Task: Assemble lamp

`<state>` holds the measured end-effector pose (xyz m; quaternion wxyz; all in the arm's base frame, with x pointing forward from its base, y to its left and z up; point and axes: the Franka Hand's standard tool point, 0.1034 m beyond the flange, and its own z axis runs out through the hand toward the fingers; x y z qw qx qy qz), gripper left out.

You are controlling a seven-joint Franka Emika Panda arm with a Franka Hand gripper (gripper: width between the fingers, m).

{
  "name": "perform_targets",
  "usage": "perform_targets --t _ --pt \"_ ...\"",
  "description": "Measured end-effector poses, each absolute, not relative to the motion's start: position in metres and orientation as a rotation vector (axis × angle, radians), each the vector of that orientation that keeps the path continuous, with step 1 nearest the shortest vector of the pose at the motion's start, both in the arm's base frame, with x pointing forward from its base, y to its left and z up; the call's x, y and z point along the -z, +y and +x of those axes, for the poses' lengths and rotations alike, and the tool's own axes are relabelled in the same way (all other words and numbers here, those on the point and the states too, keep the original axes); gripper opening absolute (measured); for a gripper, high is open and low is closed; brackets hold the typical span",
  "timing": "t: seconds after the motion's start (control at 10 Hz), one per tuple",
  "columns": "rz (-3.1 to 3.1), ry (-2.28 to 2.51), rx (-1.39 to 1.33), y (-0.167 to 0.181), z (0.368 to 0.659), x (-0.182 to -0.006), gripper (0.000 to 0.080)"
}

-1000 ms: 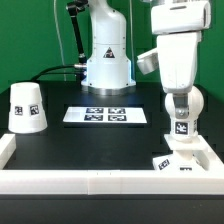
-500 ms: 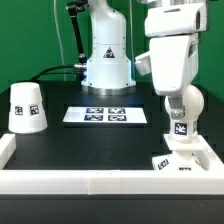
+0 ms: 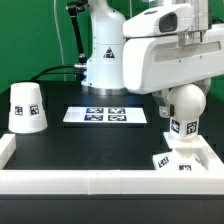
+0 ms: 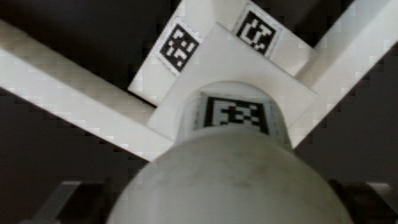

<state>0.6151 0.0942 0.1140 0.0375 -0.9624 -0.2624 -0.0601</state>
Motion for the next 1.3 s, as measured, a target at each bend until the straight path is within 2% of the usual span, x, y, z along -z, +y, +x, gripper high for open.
perform_targets --t 0.6,1.3 --pt "-3.032 -0.262 0.191 0.09 0.62 -0.116 0.0576" --pt "-2.866 0.969 0.07 0.101 0.607 -0.109 0.0577"
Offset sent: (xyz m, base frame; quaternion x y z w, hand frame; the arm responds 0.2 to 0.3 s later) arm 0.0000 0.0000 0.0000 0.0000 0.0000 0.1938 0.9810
